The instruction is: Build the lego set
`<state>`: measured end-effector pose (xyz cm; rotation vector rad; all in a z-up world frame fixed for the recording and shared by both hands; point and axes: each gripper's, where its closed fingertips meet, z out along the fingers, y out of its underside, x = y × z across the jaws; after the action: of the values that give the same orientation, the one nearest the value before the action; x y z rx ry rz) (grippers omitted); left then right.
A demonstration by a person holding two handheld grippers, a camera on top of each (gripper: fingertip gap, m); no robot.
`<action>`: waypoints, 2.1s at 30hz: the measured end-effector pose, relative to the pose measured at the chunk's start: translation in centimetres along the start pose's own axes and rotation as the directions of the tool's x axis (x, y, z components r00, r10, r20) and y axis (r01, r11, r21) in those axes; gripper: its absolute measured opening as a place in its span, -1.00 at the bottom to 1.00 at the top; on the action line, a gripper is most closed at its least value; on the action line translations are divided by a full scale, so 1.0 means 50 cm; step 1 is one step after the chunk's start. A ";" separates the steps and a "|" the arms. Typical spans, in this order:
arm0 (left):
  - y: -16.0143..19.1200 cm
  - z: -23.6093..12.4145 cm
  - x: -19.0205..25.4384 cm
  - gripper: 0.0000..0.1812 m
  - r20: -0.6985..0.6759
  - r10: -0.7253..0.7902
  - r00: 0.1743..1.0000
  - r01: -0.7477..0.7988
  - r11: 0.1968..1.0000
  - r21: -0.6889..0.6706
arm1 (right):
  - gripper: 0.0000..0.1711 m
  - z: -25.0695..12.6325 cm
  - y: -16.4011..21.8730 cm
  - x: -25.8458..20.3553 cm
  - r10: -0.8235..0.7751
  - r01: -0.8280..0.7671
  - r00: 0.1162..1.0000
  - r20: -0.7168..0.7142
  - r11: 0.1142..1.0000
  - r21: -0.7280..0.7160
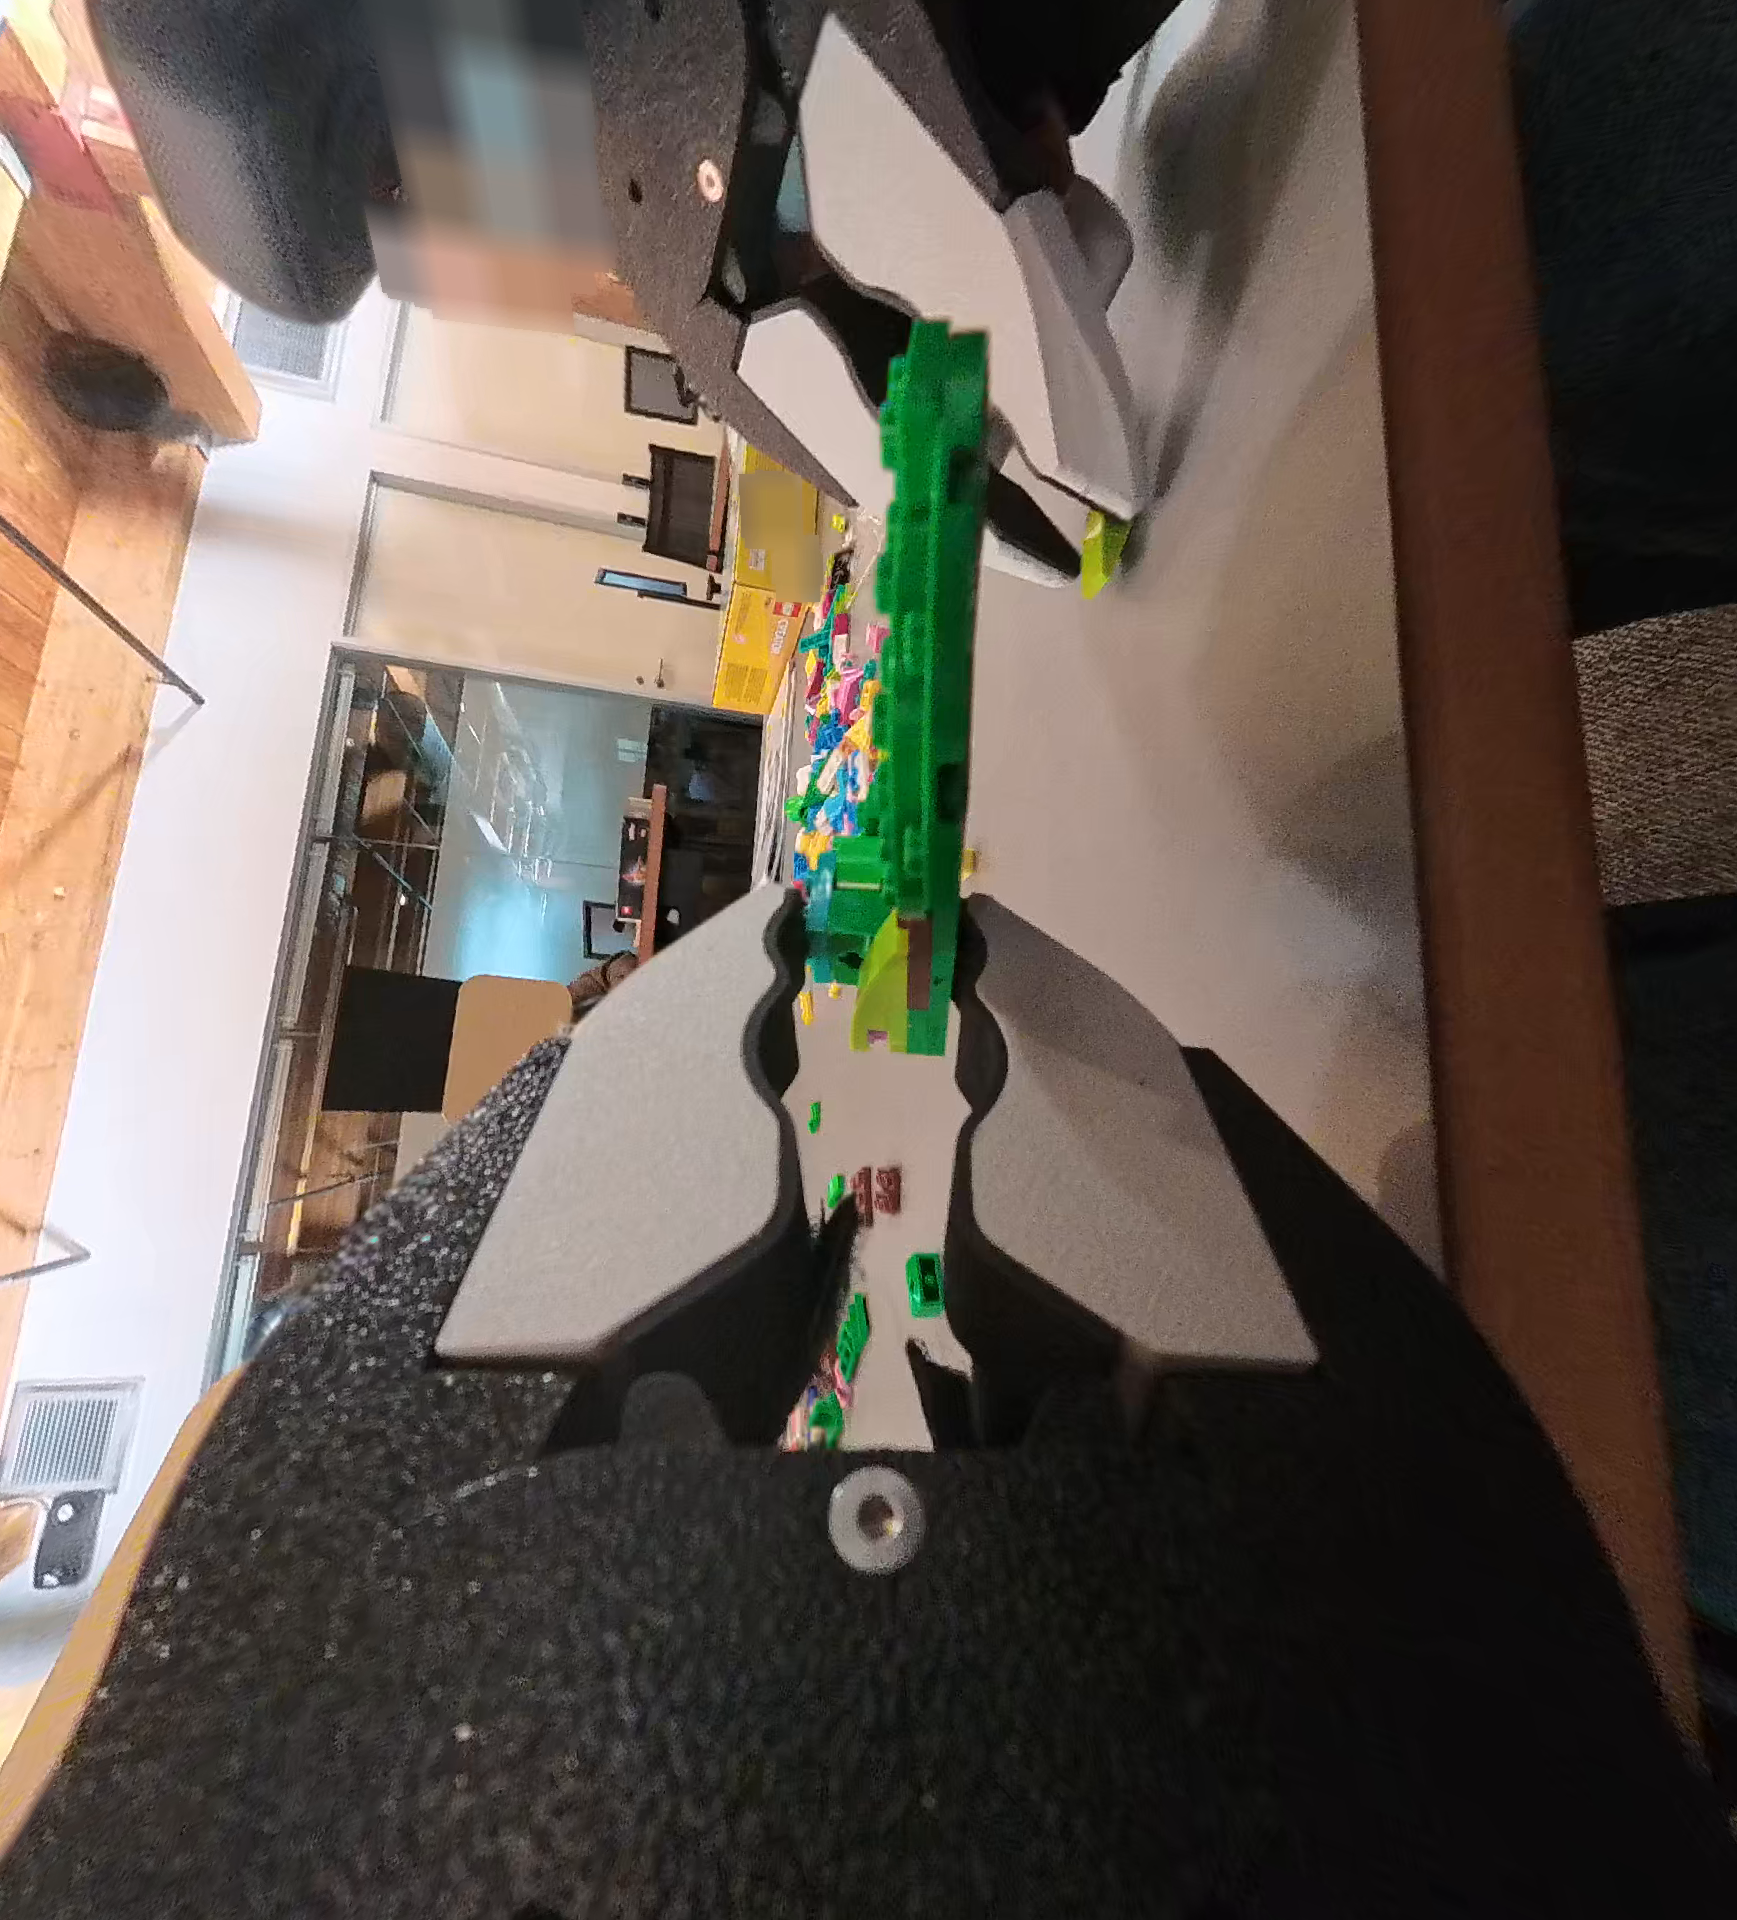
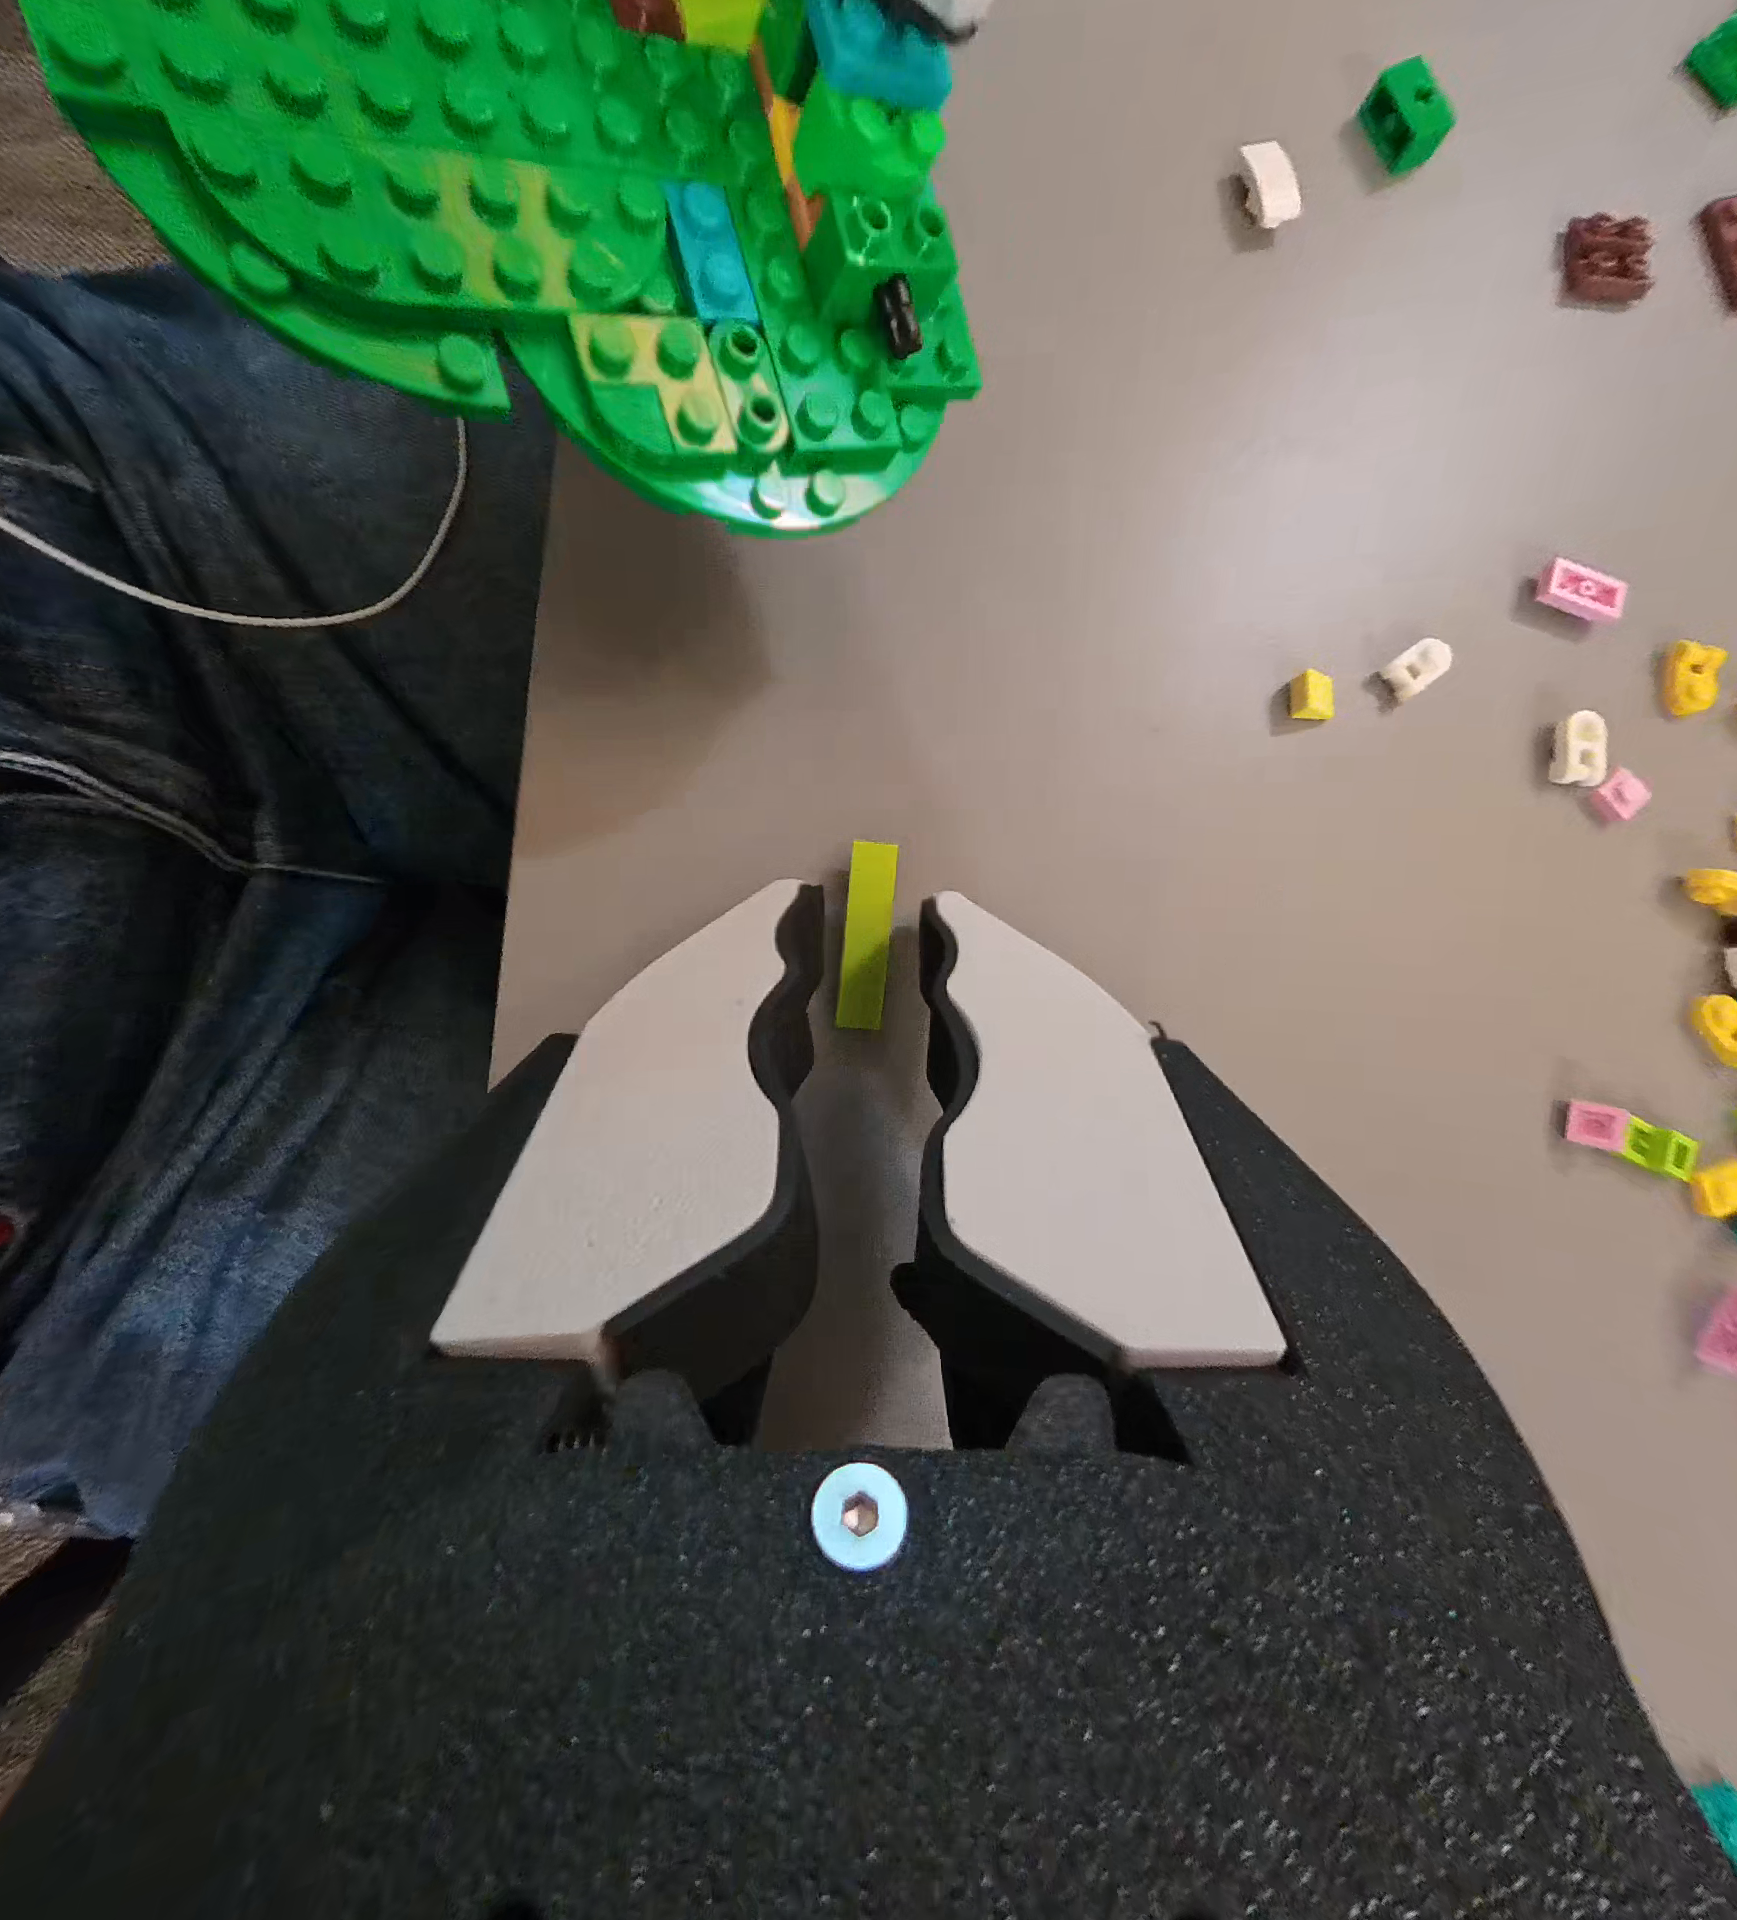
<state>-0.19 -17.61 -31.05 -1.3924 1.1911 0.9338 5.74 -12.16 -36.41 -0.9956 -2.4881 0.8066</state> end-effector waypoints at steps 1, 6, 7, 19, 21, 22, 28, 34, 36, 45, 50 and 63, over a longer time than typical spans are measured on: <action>0.000 0.001 0.003 -0.71 -0.005 0.009 1.000 -0.009 1.000 0.009 | -0.84 0.001 0.001 0.000 0.006 -0.005 1.000 0.010 1.000 -0.003; -0.011 0.007 0.013 -0.71 -0.053 0.028 0.998 -0.024 0.997 0.070 | -0.92 -0.010 -0.024 0.001 0.075 -0.082 0.995 0.071 0.990 0.112; -0.016 0.007 0.010 -0.71 -0.064 0.022 0.998 -0.016 0.996 0.090 | -0.92 -0.021 -0.044 -0.001 0.121 -0.146 0.983 0.134 0.971 0.189; -0.044 0.052 -0.075 -0.71 -0.107 -0.041 0.993 0.072 0.951 0.301 | -0.92 -0.158 -0.152 0.052 0.185 -0.637 0.681 0.708 0.627 0.449; -0.029 0.069 -0.078 -0.71 -0.088 -0.015 0.996 0.043 0.946 0.320 | -0.92 -0.152 -0.154 0.069 0.207 -0.625 0.701 0.683 0.639 0.448; -0.022 0.076 -0.076 -0.71 -0.082 -0.002 0.997 0.029 0.944 0.329 | -0.92 -0.146 -0.153 0.078 0.222 -0.605 0.724 0.653 0.659 0.447; 0.021 0.119 -0.034 -0.71 -0.130 0.088 0.988 -0.035 0.932 0.361 | -0.92 -0.097 -0.142 0.113 0.266 -0.422 0.867 0.421 0.842 0.337; 0.066 0.144 0.002 -0.71 -0.247 0.078 0.966 0.012 0.939 0.343 | -0.92 -0.064 -0.122 0.130 0.247 -0.329 0.913 0.325 0.916 0.228; 0.080 0.150 0.006 -0.70 -0.212 0.102 0.972 -0.023 0.938 0.345 | -0.92 -0.053 -0.114 0.132 0.247 -0.325 0.915 0.319 0.919 0.222; 0.091 0.163 0.034 -0.70 -0.148 0.241 0.959 -0.183 0.928 0.323 | -0.92 0.008 -0.081 0.127 0.199 -0.242 0.950 0.239 0.956 0.167; 0.083 0.156 0.034 -0.67 -0.118 0.234 0.965 -0.180 0.918 0.353 | -0.92 0.018 -0.085 0.121 0.173 -0.211 0.960 0.220 0.965 0.158; 0.087 0.142 0.023 -0.59 -0.129 0.186 0.974 -0.123 0.915 0.384 | -0.91 0.035 -0.079 0.112 0.170 -0.202 0.961 0.219 0.970 0.132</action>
<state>-3.76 -10.73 -34.23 -1.0917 1.5336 0.6610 -1.07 -11.19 -34.80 -1.1563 -2.4786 1.1978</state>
